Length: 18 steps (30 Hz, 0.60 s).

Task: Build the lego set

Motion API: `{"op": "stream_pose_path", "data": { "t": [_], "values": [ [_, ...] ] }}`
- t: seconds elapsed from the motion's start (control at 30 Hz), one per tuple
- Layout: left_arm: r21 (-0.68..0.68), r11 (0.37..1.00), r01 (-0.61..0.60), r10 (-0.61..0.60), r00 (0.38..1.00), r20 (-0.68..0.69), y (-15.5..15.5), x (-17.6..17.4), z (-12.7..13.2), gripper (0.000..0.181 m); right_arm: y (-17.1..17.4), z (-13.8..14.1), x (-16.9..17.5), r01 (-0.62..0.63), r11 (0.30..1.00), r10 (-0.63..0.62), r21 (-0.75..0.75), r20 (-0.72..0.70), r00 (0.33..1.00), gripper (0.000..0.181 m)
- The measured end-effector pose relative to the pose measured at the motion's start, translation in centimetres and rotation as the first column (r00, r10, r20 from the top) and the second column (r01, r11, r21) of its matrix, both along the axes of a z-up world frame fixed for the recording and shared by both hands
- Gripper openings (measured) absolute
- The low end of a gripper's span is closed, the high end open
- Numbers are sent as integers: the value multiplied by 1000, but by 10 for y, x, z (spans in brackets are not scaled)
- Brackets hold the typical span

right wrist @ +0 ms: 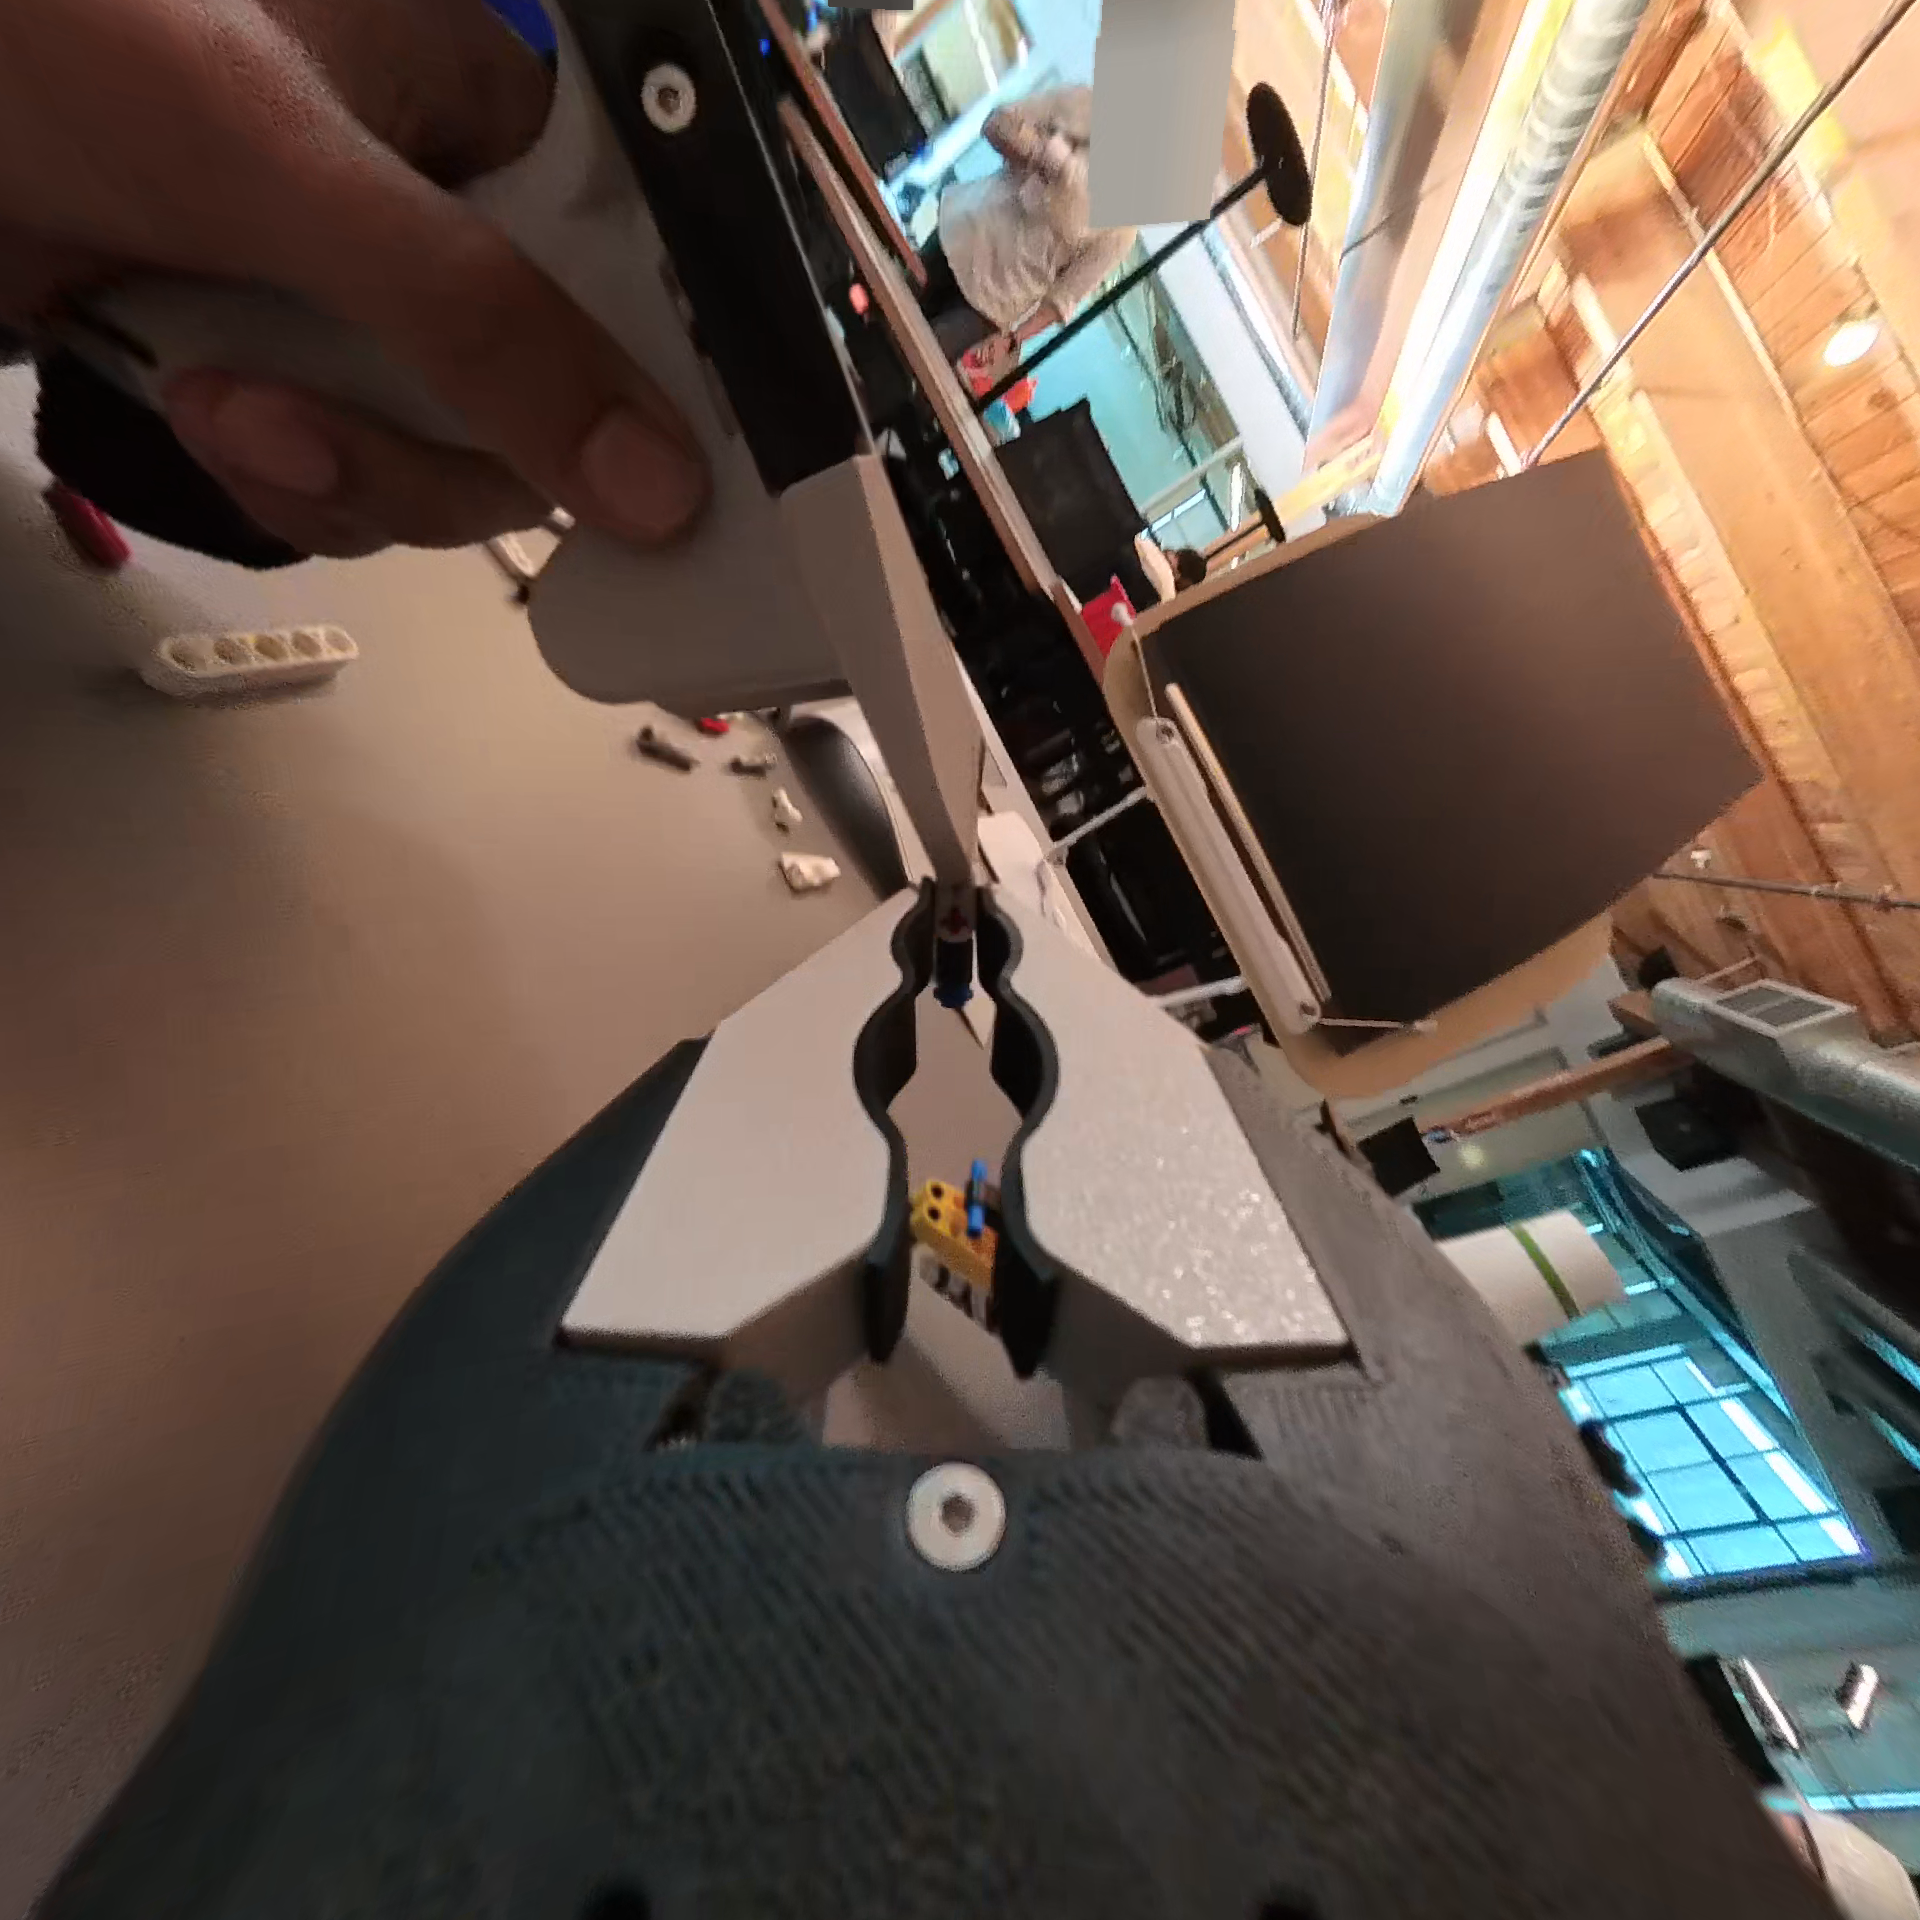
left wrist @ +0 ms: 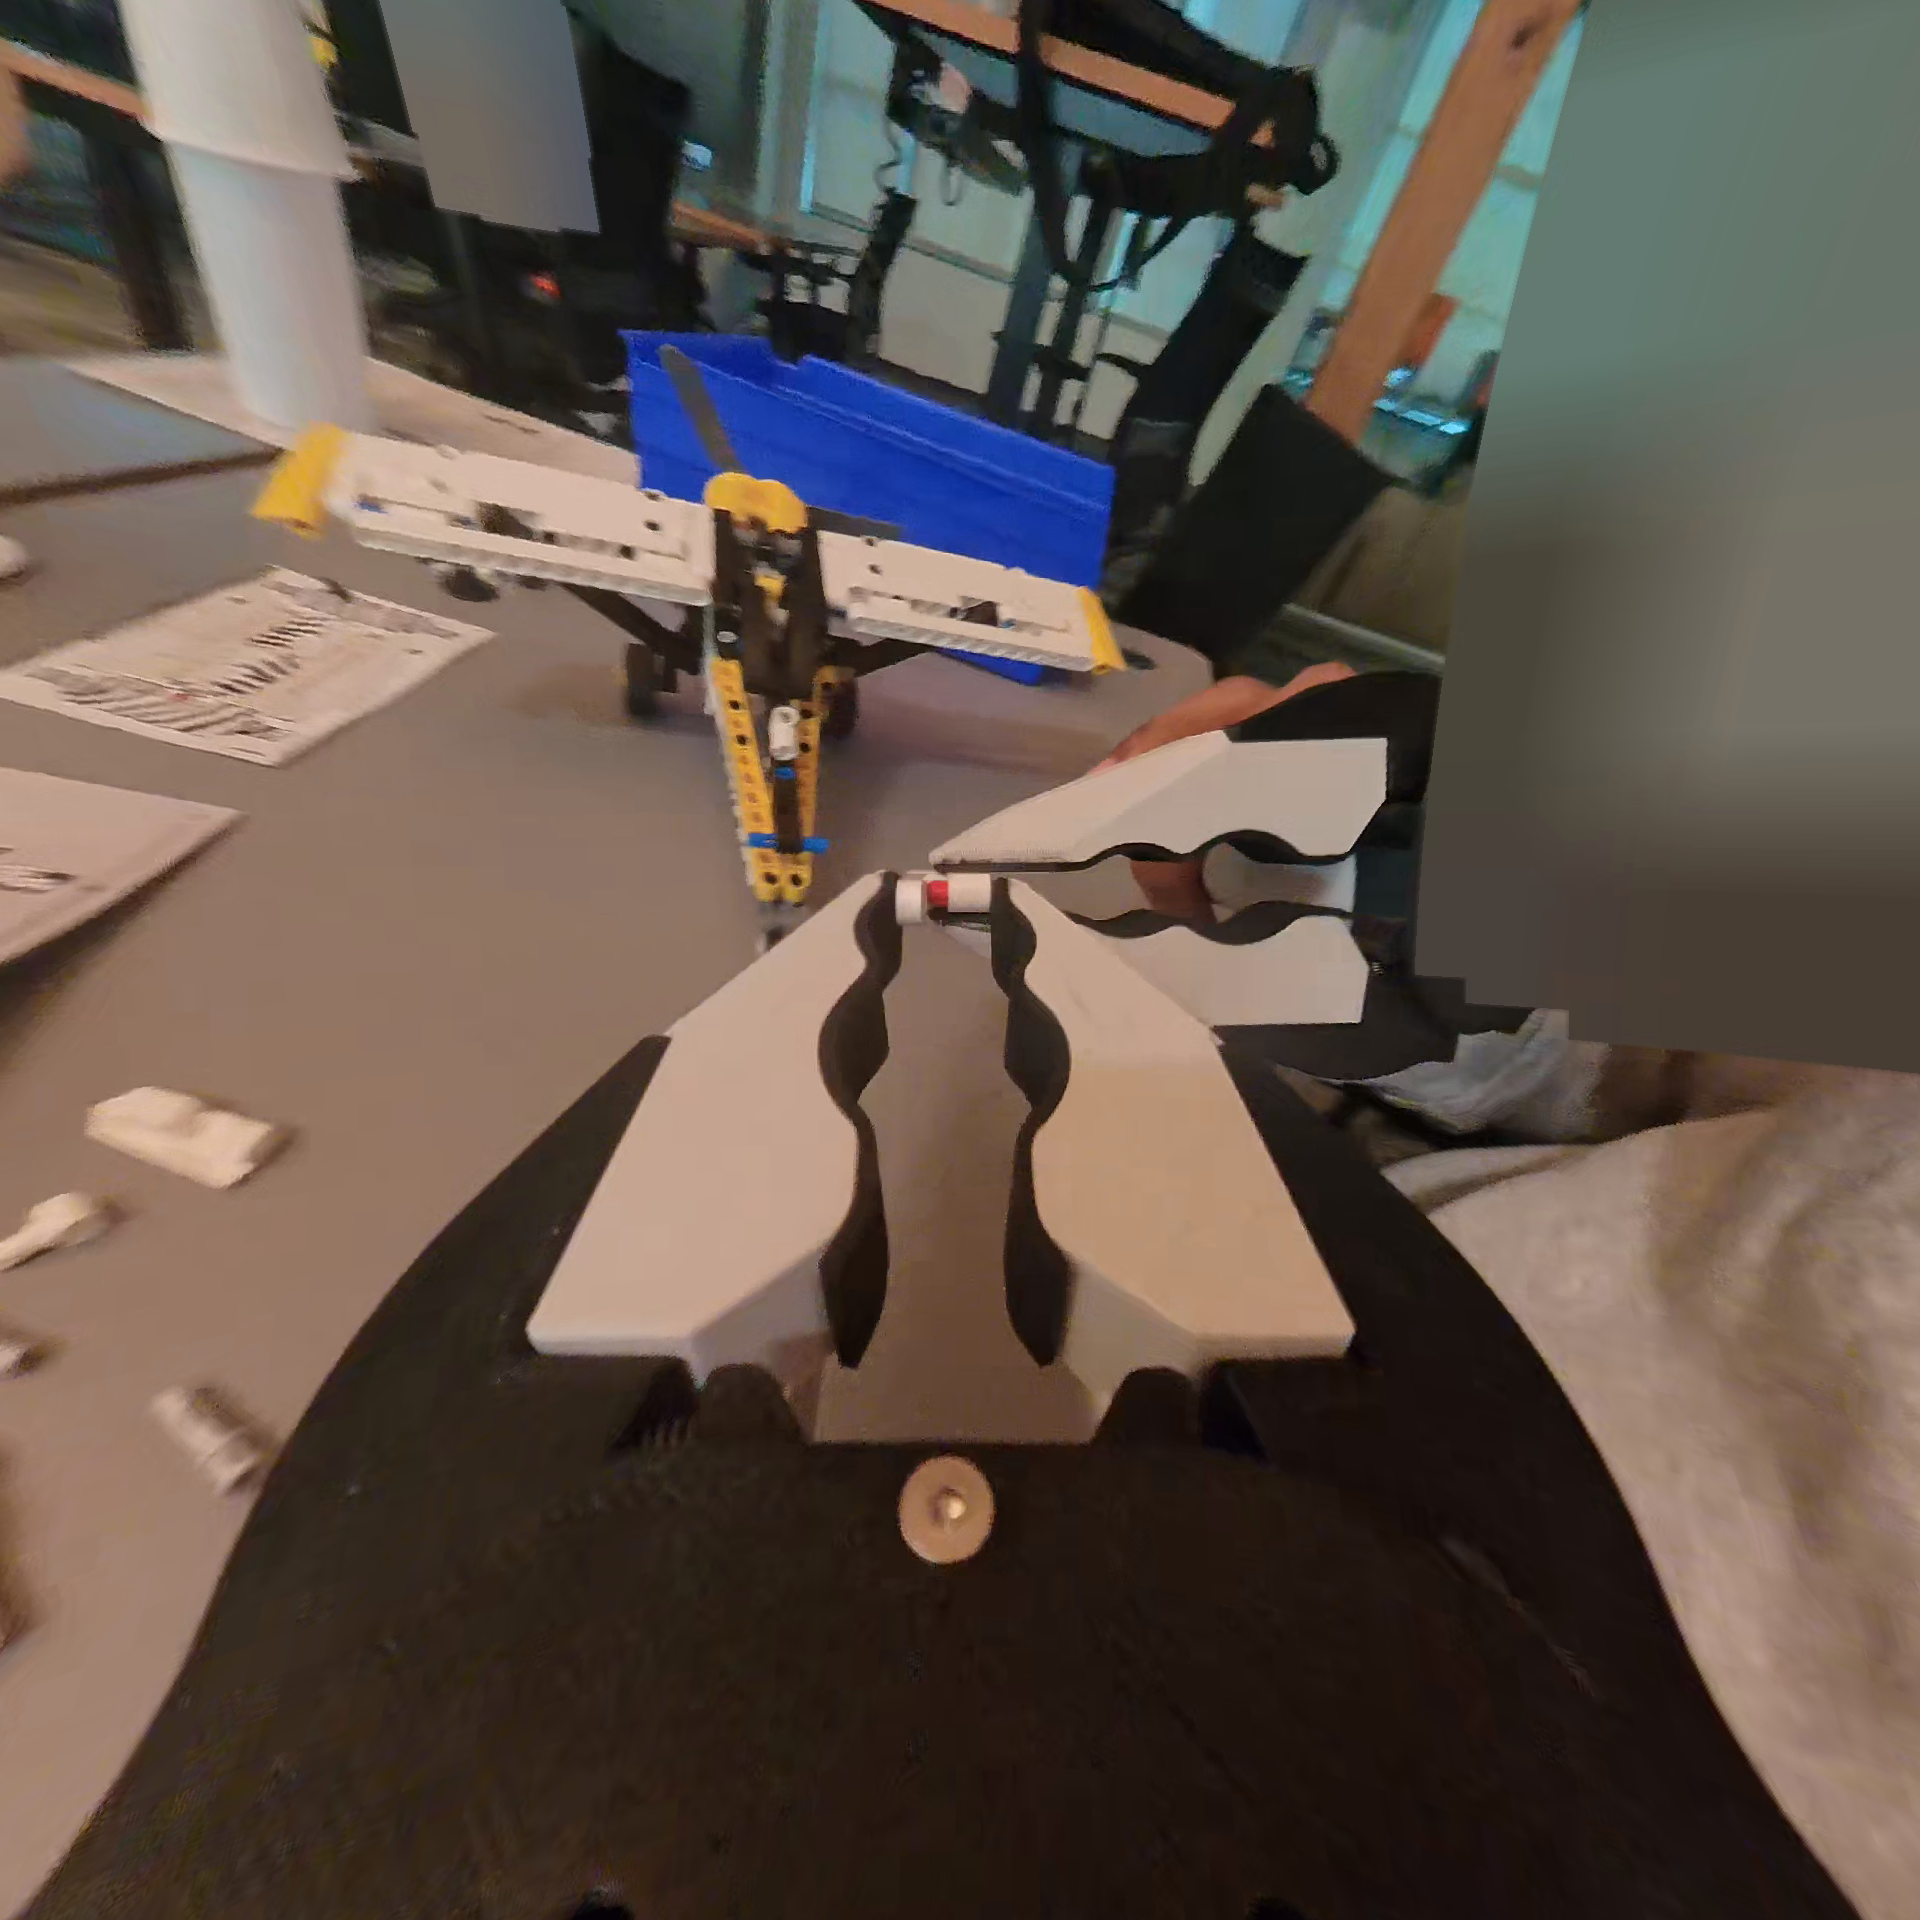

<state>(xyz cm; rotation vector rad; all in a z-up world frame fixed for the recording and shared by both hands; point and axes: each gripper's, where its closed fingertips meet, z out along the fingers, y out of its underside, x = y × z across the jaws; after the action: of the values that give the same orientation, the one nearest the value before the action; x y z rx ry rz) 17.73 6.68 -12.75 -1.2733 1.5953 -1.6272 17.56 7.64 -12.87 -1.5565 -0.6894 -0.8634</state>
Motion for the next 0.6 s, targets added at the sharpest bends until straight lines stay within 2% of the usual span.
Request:
{"op": "stream_pose_path", "data": {
  "t": [0.17, 0.3, 0.5, 0.6],
  "values": [
    [37, 995, -97, 97, 995, 26, 18, -12, -10, 14, 18, -9, -13, -92, 995, 93, 38, -47, 995, 6],
    [22, 994, -108, 107, 993, 38, 24, -21, -9, 14, 24, -8, -23, -148, 987, 150, 57, -47, 988, 6],
    [30, 994, -105, 104, 994, 40, 23, -25, -10, 14, 23, -9, -28, -215, 976, 219, 41, -175, 960, 6],
    [19, 995, -94, 93, 995, 37, 22, -25, -10, 14, 21, -9, -28, -223, 974, 227, 40, -195, 954, 5]
  ]
}}
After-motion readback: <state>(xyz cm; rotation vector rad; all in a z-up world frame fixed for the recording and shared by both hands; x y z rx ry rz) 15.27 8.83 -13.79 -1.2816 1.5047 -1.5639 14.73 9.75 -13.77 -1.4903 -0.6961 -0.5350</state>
